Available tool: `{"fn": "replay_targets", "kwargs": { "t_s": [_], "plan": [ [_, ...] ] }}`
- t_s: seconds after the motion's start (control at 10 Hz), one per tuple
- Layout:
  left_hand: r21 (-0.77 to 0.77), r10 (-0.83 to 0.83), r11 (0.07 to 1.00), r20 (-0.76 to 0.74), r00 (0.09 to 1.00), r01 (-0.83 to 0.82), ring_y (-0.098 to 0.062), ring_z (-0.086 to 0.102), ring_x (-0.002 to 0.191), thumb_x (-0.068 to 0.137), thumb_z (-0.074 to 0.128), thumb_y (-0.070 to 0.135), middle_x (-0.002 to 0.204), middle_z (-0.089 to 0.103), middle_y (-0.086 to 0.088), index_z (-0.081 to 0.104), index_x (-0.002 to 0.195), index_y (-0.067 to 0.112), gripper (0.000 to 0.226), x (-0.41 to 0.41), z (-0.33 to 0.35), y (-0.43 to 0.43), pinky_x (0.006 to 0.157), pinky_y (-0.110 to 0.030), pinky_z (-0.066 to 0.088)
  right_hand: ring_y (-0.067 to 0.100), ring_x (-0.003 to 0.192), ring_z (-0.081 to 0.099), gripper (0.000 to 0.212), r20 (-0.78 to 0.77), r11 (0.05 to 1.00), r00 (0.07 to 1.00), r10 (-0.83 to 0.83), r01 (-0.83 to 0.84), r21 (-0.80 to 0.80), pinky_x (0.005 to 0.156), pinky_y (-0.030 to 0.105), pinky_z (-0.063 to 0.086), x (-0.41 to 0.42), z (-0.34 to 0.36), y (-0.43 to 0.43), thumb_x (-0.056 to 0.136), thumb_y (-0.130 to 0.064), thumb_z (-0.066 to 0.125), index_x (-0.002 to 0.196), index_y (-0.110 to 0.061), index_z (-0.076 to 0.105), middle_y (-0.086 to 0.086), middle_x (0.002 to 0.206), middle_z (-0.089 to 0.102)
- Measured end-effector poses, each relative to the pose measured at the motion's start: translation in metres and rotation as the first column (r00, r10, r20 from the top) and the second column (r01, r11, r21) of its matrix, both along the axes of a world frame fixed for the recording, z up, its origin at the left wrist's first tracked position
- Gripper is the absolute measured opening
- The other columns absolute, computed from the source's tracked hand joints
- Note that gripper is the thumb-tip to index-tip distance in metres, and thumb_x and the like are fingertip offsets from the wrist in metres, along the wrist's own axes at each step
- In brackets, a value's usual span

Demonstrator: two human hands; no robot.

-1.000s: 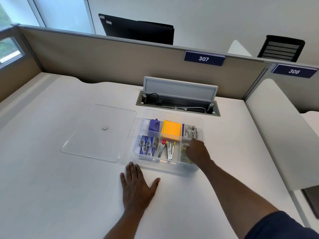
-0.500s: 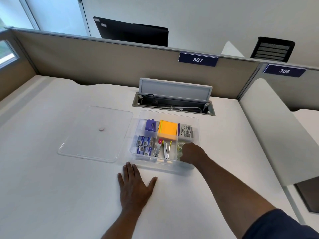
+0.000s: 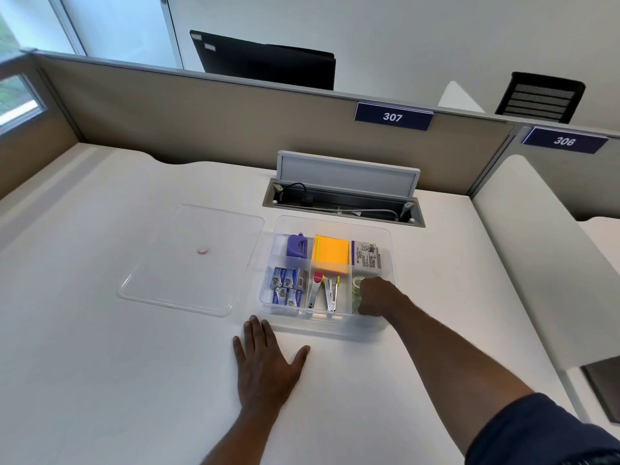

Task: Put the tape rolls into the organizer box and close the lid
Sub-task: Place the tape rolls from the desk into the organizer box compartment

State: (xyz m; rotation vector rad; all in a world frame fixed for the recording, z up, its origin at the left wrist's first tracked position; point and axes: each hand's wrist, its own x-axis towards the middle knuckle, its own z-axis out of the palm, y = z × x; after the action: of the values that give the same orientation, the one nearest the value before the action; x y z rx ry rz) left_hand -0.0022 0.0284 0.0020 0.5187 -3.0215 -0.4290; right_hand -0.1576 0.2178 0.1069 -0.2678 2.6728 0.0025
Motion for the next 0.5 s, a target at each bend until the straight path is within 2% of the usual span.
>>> {"fn": "replay_targets", "kwargs": {
  "t_s": [0.1, 0.3, 0.5],
  "plan": [
    [0.004, 0.0, 1.0, 0.003, 1.0, 0.0, -0.032, 0.022, 0.142, 0.077, 0.031, 0.08, 0.152, 0.028, -0.02, 0.032, 0.143, -0.001, 0.104, 0.0, 0.0, 0.0, 0.115, -0.053, 0.016, 0.031, 0.104, 0.063, 0.035, 0.016, 0.996, 0.997, -0.078, 0.078, -0.052, 0.08, 0.03, 0.05, 0.0, -0.001, -0.004, 0.077, -0.016, 0.063, 0.11, -0.004, 0.061, 0.014, 0.114, 0.066],
    [0.001, -0.001, 1.0, 0.001, 1.0, 0.001, -0.032, 0.022, 0.142, 0.077, 0.03, 0.08, 0.152, 0.028, -0.021, 0.032, 0.142, -0.001, 0.104, -0.001, -0.001, 0.0, 0.115, -0.053, 0.016, 0.031, 0.102, 0.064, 0.043, 0.05, 0.914, 0.946, -0.321, 0.323, -0.247, 0.071, 0.024, 0.042, -0.001, -0.006, -0.007, 0.076, -0.022, 0.072, 0.111, 0.0, 0.061, 0.017, 0.112, 0.067],
    [0.0, -0.006, 1.0, -0.001, 1.0, 0.006, -0.032, 0.022, 0.142, 0.077, 0.029, 0.08, 0.152, 0.028, -0.021, 0.032, 0.142, -0.001, 0.104, 0.0, -0.001, 0.0, 0.115, -0.053, 0.016, 0.034, 0.112, 0.06, 0.044, 0.029, 0.844, 0.9, -0.435, 0.418, -0.335, 0.088, 0.03, 0.049, 0.002, -0.011, -0.003, 0.083, -0.026, 0.066, 0.117, 0.002, 0.058, 0.02, 0.12, 0.064]
  ]
}}
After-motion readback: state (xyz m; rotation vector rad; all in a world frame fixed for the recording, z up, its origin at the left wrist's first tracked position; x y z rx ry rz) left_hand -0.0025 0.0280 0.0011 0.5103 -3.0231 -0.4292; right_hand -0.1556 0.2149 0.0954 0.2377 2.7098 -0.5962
